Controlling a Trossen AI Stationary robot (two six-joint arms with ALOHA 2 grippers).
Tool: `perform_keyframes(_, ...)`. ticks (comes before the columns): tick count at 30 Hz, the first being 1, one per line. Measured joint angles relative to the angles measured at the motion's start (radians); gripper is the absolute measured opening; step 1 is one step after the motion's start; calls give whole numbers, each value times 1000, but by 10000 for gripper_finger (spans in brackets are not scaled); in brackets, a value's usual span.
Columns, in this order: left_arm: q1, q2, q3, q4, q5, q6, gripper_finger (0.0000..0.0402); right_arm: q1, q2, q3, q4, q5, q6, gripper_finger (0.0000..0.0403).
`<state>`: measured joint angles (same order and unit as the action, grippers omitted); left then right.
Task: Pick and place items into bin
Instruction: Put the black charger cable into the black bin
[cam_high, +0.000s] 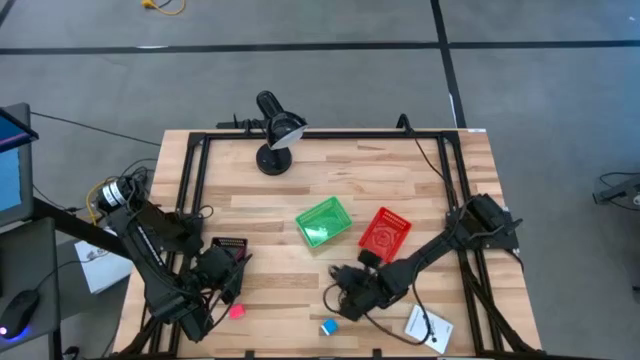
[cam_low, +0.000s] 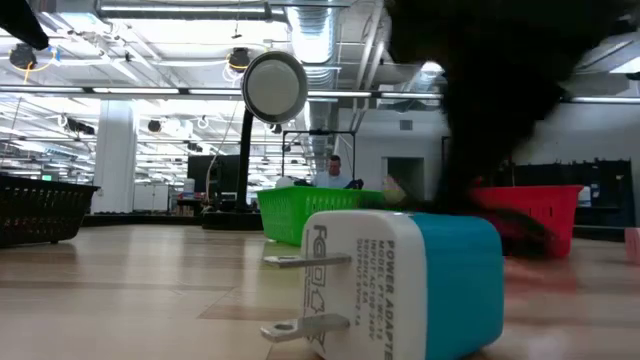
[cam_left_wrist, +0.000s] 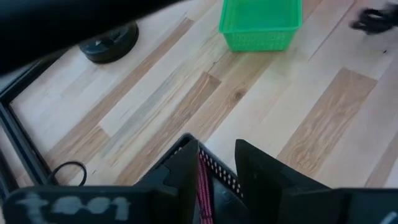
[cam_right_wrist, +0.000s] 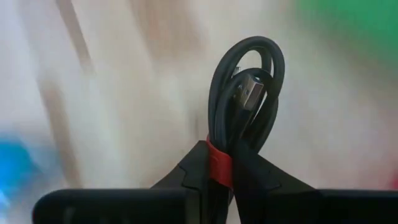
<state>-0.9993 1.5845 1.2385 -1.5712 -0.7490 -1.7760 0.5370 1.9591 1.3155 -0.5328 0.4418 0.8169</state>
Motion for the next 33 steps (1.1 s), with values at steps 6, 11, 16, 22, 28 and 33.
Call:
perform_keyframes(6,0,0,0,0,-18,16,96,-106,-19,44,211,40,-254,39)
perform_keyframes(11,0,0,0,0,-19,18,96,-222,-20,57,574,-128,-435,37)
perform_keyframes(16,0,-2,0,0,-35,-38,96,-325,3,60,744,-254,-302,37)
perform_keyframes(22,9,-23,0,0,-118,44,96,-363,93,80,828,-290,-210,36)
perform_keyframes(28,26,-91,0,0,-260,132,96,-375,291,303,946,-370,-188,37)
perform_keyframes(33,27,-165,0,-1,-289,224,96,-392,476,587,809,-495,-188,36)
